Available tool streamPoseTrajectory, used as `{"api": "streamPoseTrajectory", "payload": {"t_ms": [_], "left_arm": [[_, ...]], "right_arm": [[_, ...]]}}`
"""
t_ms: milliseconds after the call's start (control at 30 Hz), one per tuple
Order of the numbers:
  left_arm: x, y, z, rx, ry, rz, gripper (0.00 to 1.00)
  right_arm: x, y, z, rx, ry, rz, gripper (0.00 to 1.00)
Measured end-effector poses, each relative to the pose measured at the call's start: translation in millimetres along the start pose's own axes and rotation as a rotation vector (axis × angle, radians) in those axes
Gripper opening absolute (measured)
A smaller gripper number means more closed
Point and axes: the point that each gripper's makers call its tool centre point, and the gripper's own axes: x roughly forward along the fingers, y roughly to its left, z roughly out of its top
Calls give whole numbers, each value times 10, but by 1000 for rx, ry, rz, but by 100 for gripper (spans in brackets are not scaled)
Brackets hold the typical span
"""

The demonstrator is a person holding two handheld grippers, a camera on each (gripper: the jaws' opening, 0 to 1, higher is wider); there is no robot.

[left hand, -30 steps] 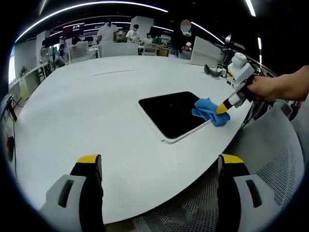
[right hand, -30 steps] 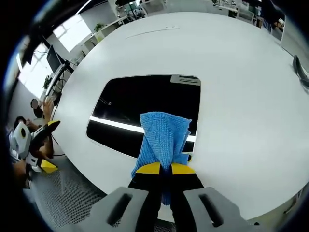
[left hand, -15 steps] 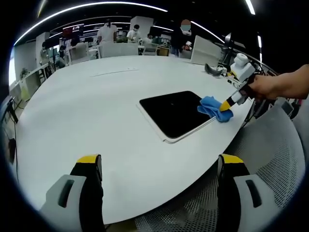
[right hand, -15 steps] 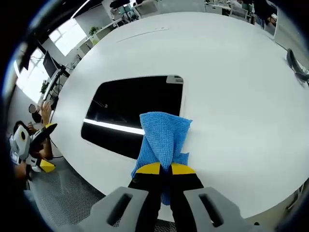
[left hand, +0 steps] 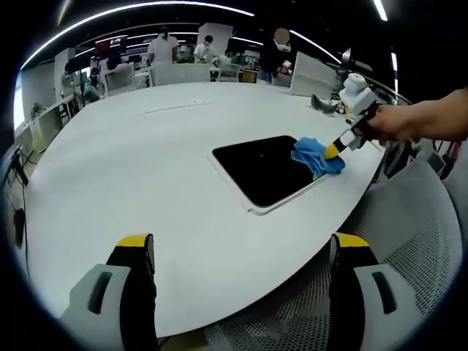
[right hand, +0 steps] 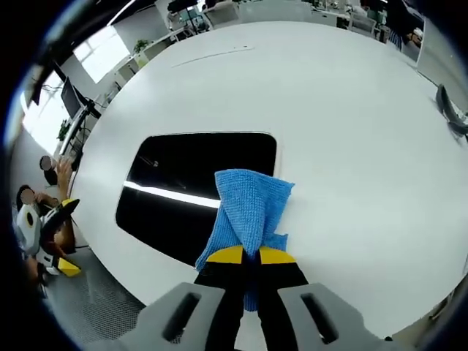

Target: Wipe the mirror surface with the cleaning cloth until all visible marks leave the cleaned area.

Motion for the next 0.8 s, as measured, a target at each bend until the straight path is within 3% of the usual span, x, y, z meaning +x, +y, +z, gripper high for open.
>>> {"api": "streamPoseTrajectory", "payload": {"t_ms": [567,633,800], "left_arm": [[-8,17,-9,-18,8,0,99],[-10,78,93,14,-45,26,99],[-2,74,30,1,-15,22,99]], "right_arm": [[211,-124,532,-38,2,-17,0],[230,-135,580,-34,-2,-20,0],[272,-152,693,-50,0,-29,0]]}}
